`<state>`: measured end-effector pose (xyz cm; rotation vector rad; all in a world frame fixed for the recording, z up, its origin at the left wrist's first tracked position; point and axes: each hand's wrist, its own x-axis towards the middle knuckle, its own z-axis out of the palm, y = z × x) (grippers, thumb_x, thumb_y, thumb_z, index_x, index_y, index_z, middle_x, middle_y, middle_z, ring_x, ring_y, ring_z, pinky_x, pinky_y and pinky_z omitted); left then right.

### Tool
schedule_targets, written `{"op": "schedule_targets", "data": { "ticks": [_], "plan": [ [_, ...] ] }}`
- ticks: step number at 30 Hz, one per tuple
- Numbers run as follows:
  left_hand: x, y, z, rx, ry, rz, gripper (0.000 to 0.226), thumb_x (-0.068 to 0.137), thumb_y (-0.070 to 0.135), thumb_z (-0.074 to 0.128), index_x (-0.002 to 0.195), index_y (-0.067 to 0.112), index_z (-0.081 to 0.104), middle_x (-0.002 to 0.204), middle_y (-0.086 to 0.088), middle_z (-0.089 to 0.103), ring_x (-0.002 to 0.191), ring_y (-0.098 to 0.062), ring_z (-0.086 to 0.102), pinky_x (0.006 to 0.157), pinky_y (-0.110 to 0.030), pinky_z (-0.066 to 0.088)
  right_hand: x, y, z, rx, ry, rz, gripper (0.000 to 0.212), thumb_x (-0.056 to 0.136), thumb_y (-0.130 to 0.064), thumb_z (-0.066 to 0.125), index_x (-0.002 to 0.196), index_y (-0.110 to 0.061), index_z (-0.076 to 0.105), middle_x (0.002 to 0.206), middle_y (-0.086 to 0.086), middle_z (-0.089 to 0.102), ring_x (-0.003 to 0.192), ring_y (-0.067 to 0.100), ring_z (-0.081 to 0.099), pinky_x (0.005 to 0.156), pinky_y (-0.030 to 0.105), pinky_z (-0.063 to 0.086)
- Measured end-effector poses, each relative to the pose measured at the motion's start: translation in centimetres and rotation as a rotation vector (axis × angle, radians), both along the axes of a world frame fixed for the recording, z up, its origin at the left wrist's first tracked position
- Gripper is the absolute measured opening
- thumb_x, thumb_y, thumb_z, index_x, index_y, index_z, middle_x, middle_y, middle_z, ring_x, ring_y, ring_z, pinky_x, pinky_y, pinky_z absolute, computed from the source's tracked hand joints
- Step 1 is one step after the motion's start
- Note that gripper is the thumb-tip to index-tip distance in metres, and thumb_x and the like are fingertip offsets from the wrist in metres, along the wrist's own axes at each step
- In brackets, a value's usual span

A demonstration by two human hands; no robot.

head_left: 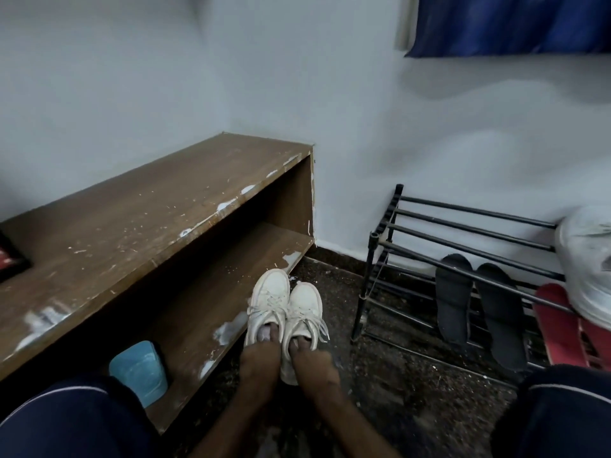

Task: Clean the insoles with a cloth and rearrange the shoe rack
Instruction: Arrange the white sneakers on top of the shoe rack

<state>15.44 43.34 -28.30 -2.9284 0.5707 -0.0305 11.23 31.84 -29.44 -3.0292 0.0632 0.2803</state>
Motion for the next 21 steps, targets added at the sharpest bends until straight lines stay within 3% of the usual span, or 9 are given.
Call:
{"op": "schedule_targets", "data": {
  "ticks": [1,3,4,6,9,15,18,21],
  "plan": [
    [-0.7,-0.2,2.4,0.011,0.056,0.053,0.059,0.068,0.029,0.076,0.123,0.007,0.068,0.099,-0.009,0.074,0.054,-0.018,0.069,0.045,-0.027,0.049,-0.9,0.3,2.5,-0.054,-0.071,-0.018,0.045,0.07,-0.015,0.035,0.08,-0.023,0.077,0.084,0.002,0.071,0.034,0.017,0.057,0.034,0.021,0.039],
    [-1.8,-0.1,6.5,0.037,-0.039,0.114,0.06,0.093,0.024,0.047,0.15,0.008,0.036,0.12,-0.006,0.067,0.087,-0.017,0.072,0.071,-0.031,0.054,-2.0,0.7,7.1,-0.138,-0.096,0.074,0.045,0.088,-0.009,0.038,0.124,-0.016,0.063,0.13,0.012,0.058,0.071,0.03,0.072,0.058,0.032,0.053],
    [-2.6,-0.2,7.8,0.061,-0.091,0.068,0.062,0.099,0.023,0.039,0.155,0.008,0.019,0.128,-0.006,0.063,0.102,-0.019,0.068,0.083,-0.033,0.051,-2.2,0.6,7.9,-0.172,-0.164,0.149,0.045,0.095,-0.006,0.036,0.138,-0.011,0.046,0.147,0.014,0.042,0.092,0.037,0.069,0.072,0.039,0.052],
    [-4.1,-0.4,11.6,0.026,0.01,0.085,0.063,0.102,0.022,0.033,0.156,0.012,0.003,0.14,-0.009,0.053,0.12,-0.025,0.06,0.092,-0.038,0.048,-3.6,0.5,11.3,-0.135,-0.153,0.128,0.046,0.099,-0.006,0.033,0.145,-0.009,0.032,0.156,0.012,0.026,0.106,0.038,0.064,0.08,0.043,0.05],
    [-5.1,-0.7,16.3,-0.036,-0.014,0.08,0.064,0.102,0.022,0.035,0.157,0.019,0.002,0.142,-0.006,0.051,0.121,-0.026,0.058,0.092,-0.039,0.049,-4.5,-0.4,15.5,-0.13,-0.261,0.115,0.05,0.097,-0.005,0.039,0.146,-0.01,0.032,0.156,0.012,0.026,0.106,0.038,0.064,0.078,0.042,0.05],
    [-4.8,-4.3,24.6,-0.17,-0.212,-0.151,0.063,0.097,0.033,0.045,0.153,0.024,0.017,0.119,-0.002,0.064,0.105,-0.024,0.066,0.078,-0.036,0.051,-6.5,-6.6,25.8,-0.229,-0.379,0.072,0.057,0.092,-0.009,0.051,0.146,-0.013,0.032,0.148,0.01,0.037,0.11,0.038,0.061,0.081,0.045,0.049],
    [-3.4,-8.4,29.1,-0.241,-0.165,-0.238,0.063,0.094,0.029,0.046,0.151,0.026,0.019,0.124,-0.006,0.063,0.108,-0.031,0.064,0.083,-0.038,0.05,-7.2,-11.3,30.9,-0.301,-0.4,0.043,0.057,0.091,-0.008,0.05,0.145,-0.015,0.034,0.145,0.007,0.041,0.112,0.037,0.06,0.085,0.046,0.048],
    [-0.8,-13.7,31.3,-0.247,-0.079,-0.278,0.066,0.09,0.019,0.046,0.151,0.025,0.022,0.13,-0.008,0.06,0.113,-0.034,0.061,0.089,-0.04,0.048,-6.5,-17.0,32.6,-0.336,-0.359,-0.034,0.055,0.089,-0.005,0.052,0.141,-0.018,0.04,0.14,0.003,0.044,0.11,0.035,0.061,0.078,0.042,0.049]
  ]
}}
